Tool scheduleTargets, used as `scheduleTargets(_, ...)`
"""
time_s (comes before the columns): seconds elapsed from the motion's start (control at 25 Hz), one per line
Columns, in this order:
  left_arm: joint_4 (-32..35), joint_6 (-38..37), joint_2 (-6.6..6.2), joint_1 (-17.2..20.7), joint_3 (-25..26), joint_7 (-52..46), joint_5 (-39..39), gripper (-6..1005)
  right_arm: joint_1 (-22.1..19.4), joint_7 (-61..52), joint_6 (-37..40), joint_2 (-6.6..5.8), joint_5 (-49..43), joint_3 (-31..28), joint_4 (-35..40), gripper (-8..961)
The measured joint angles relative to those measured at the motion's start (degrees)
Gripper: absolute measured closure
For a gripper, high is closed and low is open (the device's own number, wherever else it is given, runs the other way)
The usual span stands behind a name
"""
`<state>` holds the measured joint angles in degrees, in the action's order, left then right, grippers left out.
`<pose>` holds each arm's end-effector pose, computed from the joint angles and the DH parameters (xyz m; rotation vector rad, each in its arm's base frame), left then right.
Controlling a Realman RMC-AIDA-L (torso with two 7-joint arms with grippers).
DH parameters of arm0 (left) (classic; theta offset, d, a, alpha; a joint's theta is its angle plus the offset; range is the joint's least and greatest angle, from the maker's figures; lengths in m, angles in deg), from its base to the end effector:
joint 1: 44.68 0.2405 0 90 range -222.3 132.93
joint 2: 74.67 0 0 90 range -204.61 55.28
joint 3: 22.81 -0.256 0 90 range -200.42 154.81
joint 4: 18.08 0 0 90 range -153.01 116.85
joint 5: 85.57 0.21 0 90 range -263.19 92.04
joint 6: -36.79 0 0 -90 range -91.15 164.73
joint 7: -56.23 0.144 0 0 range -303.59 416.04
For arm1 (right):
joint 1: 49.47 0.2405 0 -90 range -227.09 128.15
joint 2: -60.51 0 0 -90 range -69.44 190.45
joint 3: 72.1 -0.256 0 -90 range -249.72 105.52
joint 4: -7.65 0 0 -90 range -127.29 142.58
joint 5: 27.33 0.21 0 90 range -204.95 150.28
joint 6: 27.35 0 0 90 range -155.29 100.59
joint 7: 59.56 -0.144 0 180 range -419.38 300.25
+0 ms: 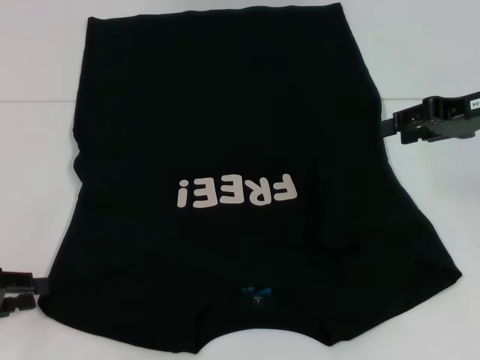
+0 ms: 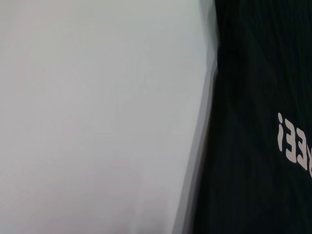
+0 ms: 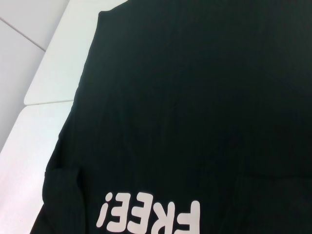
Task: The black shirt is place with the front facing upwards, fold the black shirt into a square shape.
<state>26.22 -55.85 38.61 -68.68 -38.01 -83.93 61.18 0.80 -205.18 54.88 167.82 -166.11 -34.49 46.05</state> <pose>-0.3826 0.2697 0.0792 -1.7767 -2.1675 -0.4336 0.2198 0.4368 0.0804 -2.2636 1.6493 0.2790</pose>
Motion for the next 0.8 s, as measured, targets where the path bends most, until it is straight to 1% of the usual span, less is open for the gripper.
scheduleTargets(0.28,-0.09,0.15,0.17,-0.08,-1.25,-0.12,0.17,575,0.0,-0.01,0.03,-0.07,0.0,0.0,0.0,404)
scheduleTargets(0.6,-3.25,2.06,0.2,-0.81,-2.13,0.02,0.26,574,-0.14,0.17,0.04,-0.09,0.0,0.0,0.0,403)
scheduleTargets(0.8,-3.59,1.9,0.15,-1.09,-2.32,0.6,-0.15,574,-0.52,0.22,0.14,-0.3,0.01,-0.16,0.0,403)
